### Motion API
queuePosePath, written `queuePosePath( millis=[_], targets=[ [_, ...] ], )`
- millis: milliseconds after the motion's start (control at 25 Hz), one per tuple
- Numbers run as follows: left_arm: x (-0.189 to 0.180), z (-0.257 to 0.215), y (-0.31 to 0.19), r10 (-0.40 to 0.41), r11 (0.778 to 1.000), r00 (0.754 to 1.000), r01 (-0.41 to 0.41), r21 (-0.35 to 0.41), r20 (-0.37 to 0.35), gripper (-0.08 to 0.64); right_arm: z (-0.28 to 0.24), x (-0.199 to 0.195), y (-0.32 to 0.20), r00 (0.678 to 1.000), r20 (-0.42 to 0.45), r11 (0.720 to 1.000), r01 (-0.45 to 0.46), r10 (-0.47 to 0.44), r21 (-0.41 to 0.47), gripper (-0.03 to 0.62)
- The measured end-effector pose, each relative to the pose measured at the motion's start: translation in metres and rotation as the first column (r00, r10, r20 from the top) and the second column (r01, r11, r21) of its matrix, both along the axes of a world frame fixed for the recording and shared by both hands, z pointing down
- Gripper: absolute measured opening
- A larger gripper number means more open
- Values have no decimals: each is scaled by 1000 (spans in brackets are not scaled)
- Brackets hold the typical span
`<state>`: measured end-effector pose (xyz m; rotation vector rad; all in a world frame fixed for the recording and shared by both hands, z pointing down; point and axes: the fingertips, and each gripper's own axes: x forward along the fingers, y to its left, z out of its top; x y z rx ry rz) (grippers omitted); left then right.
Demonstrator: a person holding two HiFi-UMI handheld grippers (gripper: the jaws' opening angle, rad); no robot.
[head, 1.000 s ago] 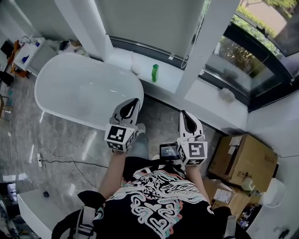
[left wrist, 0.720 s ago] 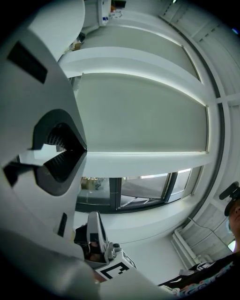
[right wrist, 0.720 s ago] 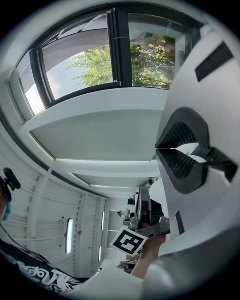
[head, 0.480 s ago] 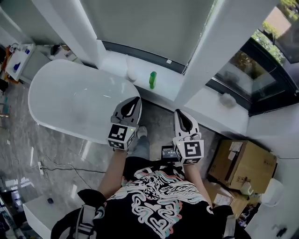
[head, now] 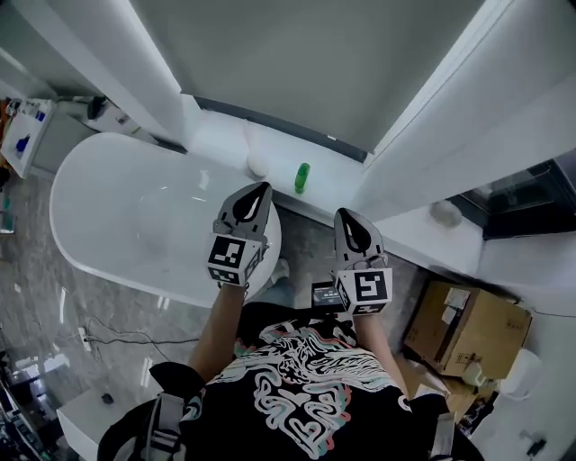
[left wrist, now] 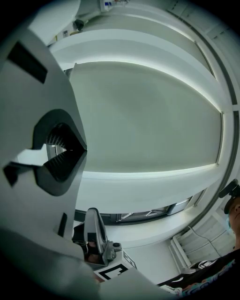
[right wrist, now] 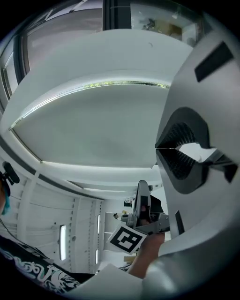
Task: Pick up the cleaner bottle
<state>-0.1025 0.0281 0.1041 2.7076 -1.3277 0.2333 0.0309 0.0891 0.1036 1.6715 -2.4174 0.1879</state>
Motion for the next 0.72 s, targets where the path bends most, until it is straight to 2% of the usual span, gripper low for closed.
queuePosePath(
  millis=[320,560,720],
  targets=[
    [-15,5,-87,30,999,1000,-30,-10,-4,15,6,-15,-79,999,-28,999,-39,39,-14,28],
    [-10,18,-126,58,998,997,-59,-17,-42,15,19,-9,-111,996,-44,996,-85,84,-33,28],
    [-4,27,-135,80,997,996,-81,-13,-25,15,26,-3,-119,992,-65,993,-111,107,-48,28]
  ],
)
